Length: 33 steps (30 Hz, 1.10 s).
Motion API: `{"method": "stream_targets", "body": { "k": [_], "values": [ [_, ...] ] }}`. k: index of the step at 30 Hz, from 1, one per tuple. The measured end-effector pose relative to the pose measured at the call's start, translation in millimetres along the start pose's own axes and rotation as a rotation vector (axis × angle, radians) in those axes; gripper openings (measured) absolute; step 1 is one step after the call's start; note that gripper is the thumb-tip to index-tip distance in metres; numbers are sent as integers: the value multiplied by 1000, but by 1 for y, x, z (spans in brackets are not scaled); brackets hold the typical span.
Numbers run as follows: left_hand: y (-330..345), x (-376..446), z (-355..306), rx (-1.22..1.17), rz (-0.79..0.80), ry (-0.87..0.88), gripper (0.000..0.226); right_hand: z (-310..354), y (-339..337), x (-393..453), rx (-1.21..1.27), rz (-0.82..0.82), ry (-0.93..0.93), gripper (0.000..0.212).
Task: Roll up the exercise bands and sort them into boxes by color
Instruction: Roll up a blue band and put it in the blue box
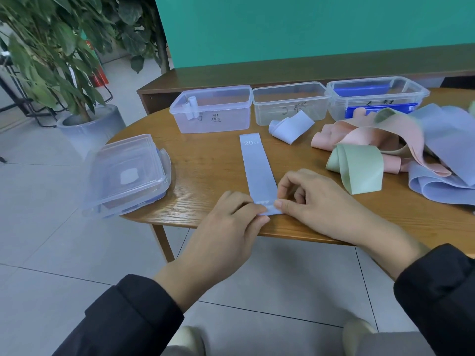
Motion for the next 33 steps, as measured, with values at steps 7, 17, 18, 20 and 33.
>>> {"method": "stream_targets", "body": {
  "k": [7, 17, 18, 20, 33],
  "values": [
    [3, 2, -1, 69, 28, -3, 29, 11, 5, -17, -6, -50, -261, 8],
    [9, 2, 11, 48, 63, -99, 46, 8, 11, -23, -221, -86, -275, 33],
    [8, 1, 13, 32, 70, -130, 50, 8, 11, -22, -225, -83, -269, 33],
    [5, -1, 18, -11, 49, -188, 53, 7, 11, -21, -233, -73, -258, 31],
    [4, 1, -1, 35, -29, 2, 29, 7, 10, -12, -283, -26, -200, 36]
  ]
}}
Point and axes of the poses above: each hand's wrist, its own x-axis towards the middle knuckle, its own y-axis out of the palm, z = x × y, the point moved 7 cm from there along x, towards the middle knuckle, and after that the axes turned 6 degrees about y, right-handed, at the moved point
